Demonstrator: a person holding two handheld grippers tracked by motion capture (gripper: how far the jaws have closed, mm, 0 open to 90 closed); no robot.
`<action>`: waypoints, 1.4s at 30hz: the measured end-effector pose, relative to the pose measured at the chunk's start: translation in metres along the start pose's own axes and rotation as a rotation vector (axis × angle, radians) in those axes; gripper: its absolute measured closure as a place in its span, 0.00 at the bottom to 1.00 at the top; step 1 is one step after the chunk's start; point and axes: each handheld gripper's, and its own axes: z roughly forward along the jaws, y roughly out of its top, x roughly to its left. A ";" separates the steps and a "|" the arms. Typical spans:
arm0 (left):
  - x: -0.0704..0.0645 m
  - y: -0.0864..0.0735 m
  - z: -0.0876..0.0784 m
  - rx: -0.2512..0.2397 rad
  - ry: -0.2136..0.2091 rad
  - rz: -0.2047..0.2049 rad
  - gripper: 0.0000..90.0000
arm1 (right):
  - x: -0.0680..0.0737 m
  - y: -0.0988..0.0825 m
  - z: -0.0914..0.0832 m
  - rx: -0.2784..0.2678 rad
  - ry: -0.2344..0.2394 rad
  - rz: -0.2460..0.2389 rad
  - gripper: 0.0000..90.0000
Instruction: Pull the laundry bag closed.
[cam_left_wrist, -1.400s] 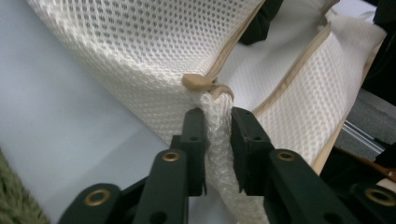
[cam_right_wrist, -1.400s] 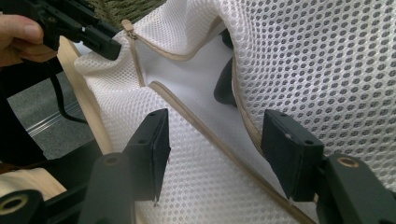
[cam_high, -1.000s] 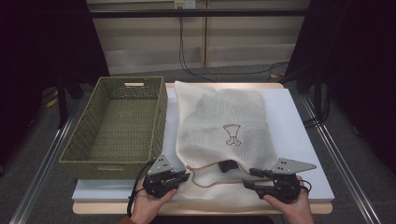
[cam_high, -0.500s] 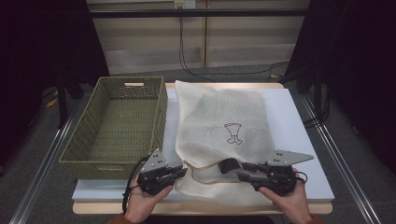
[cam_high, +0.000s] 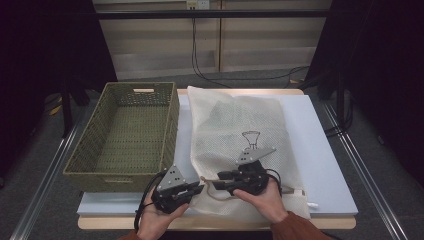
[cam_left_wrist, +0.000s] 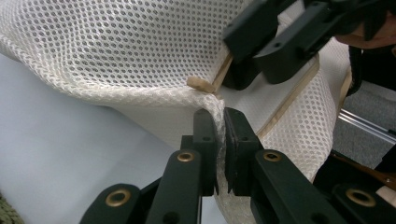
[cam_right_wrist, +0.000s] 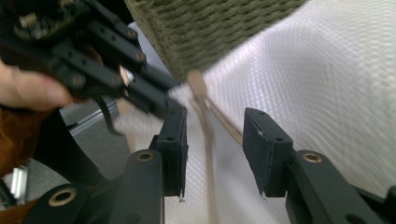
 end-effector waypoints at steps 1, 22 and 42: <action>-0.001 -0.001 0.001 0.006 0.005 0.008 0.94 | 0.000 0.002 0.004 0.001 0.010 0.008 0.67; -0.001 -0.006 0.000 0.031 0.005 0.020 0.94 | 0.002 0.016 0.031 0.028 0.049 0.001 0.91; 0.006 -0.005 -0.014 -0.005 0.021 0.002 0.94 | 0.003 0.010 0.028 0.052 0.056 -0.048 0.91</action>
